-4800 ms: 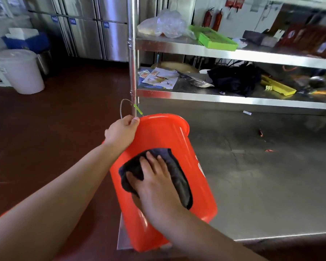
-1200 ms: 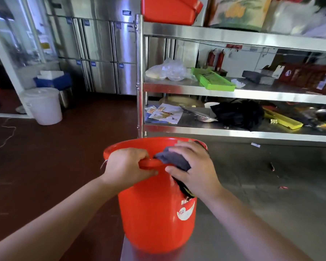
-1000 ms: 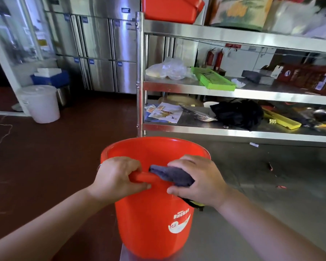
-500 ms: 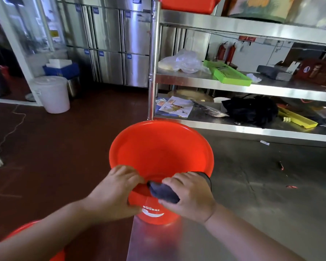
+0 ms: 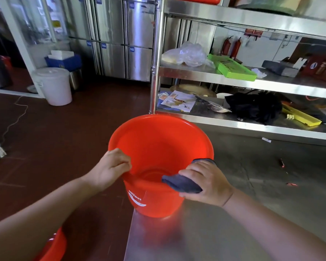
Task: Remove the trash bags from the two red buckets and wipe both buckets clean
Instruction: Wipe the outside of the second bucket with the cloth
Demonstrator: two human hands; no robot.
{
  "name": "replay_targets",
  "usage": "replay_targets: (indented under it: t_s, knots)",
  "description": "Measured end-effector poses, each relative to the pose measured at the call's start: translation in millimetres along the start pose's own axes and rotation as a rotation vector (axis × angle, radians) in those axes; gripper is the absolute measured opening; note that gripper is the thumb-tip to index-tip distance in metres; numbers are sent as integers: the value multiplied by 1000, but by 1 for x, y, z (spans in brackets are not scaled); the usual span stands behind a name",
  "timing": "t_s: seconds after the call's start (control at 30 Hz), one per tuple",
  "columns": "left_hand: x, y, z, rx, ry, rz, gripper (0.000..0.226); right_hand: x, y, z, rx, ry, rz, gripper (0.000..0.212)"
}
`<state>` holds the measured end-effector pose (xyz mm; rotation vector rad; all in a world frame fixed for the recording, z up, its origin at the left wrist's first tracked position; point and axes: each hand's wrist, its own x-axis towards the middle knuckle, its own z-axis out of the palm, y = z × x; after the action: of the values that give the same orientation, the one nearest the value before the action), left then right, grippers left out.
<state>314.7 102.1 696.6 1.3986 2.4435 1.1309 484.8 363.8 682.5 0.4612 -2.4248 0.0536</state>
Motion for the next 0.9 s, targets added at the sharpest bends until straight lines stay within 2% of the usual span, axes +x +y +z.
replay_targets:
  t_s: [0.07,0.13,0.2,0.3,0.5,0.73,0.9]
  knots:
    - [8,-8,-5,-13,27,-52,48,-3,9,-4,-2,-20,34,56]
    - [14,-10,-8,39,41,-90,43,-2,10,-6,8,-20,66,58]
    - [15,-6,-7,155,84,-78,38,-1,2,-5,20,3,72,55]
    - [0,15,16,321,192,-31,42,0,-21,-1,2,3,108,53]
    - [-28,48,60,264,272,58,38,11,-68,11,-45,-34,214,49]
    - [-8,23,39,148,179,-11,40,0,-41,-1,15,-79,105,47]
    - [12,-5,16,81,99,-43,38,-13,8,-11,121,-23,71,40]
